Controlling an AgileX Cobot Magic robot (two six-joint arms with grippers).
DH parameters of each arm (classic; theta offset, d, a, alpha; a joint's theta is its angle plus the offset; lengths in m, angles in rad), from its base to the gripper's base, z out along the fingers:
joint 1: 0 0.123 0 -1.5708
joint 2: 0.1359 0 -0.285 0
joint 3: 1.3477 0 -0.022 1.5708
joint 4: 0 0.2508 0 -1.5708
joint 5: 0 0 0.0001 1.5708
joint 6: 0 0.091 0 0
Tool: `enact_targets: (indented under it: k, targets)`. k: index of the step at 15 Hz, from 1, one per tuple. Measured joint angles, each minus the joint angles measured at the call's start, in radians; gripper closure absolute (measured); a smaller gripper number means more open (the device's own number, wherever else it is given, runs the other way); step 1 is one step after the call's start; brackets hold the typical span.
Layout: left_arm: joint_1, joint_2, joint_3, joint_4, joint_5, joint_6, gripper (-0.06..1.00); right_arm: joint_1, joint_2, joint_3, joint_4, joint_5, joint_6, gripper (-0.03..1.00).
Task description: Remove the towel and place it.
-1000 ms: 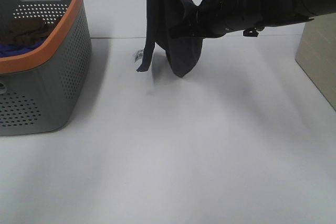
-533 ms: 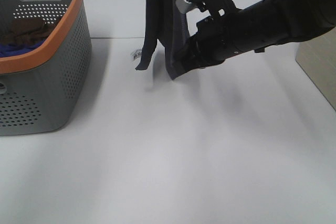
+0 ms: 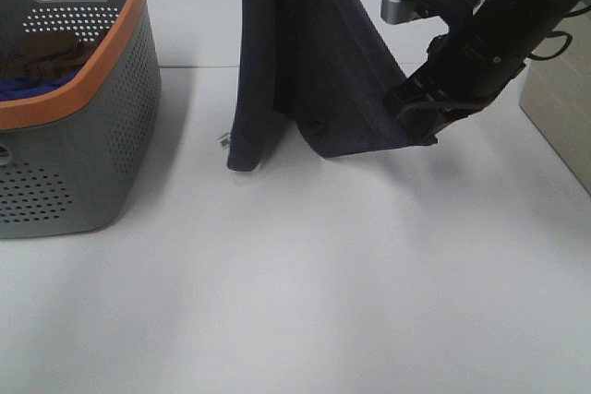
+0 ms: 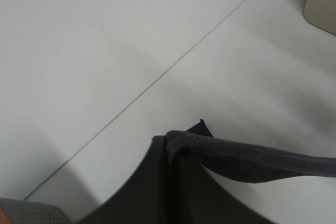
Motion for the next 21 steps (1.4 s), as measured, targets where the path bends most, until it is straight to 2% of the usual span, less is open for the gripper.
enact_targets:
  k: [3,4,7,8,9,11,12,15,18,19,20,21]
  targets:
    - [0.002,0.000,0.000,0.063,0.081,-0.030,0.94,0.000,0.000,-0.119,-0.127,0.049,0.139,0.97]
    - [0.003,0.000,0.000,0.072,0.084,-0.033,0.94,0.000,0.000,-0.142,-0.154,0.050,0.158,0.97]
    - [0.004,0.004,-0.001,0.085,0.054,-0.036,0.94,0.000,0.000,-0.250,-0.327,0.046,0.213,0.97]
    - [0.004,0.024,-0.001,0.095,-0.031,-0.036,0.94,0.000,0.000,-0.292,-0.427,-0.010,0.221,0.97]
    - [0.004,0.039,-0.001,0.106,-0.088,-0.036,0.94,0.000,0.000,-0.299,-0.453,-0.035,0.226,0.97]
    - [0.004,0.063,-0.001,0.154,-0.173,-0.036,0.94,0.000,0.000,-0.309,-0.535,-0.151,0.252,0.97]
    - [0.005,0.083,-0.001,0.203,-0.240,-0.038,0.94,0.000,0.005,-0.309,-0.576,-0.214,0.277,0.97]
    - [0.039,0.142,-0.001,0.259,-0.429,-0.104,0.94,-0.012,0.051,-0.324,-0.676,-0.395,0.359,0.97]
    - [0.088,0.176,-0.001,0.268,-0.620,-0.158,0.94,-0.079,0.144,-0.447,-0.706,-0.483,0.399,0.97]
    - [0.091,0.179,-0.001,0.270,-0.654,-0.161,0.94,-0.090,0.164,-0.481,-0.706,-0.491,0.400,0.97]
    - [0.095,0.185,-0.001,0.279,-0.718,-0.164,0.94,-0.105,0.201,-0.549,-0.703,-0.504,0.406,0.97]
    - [0.095,0.210,-0.001,0.298,-0.824,-0.164,0.94,-0.109,0.279,-0.664,-0.694,-0.534,0.407,0.97]
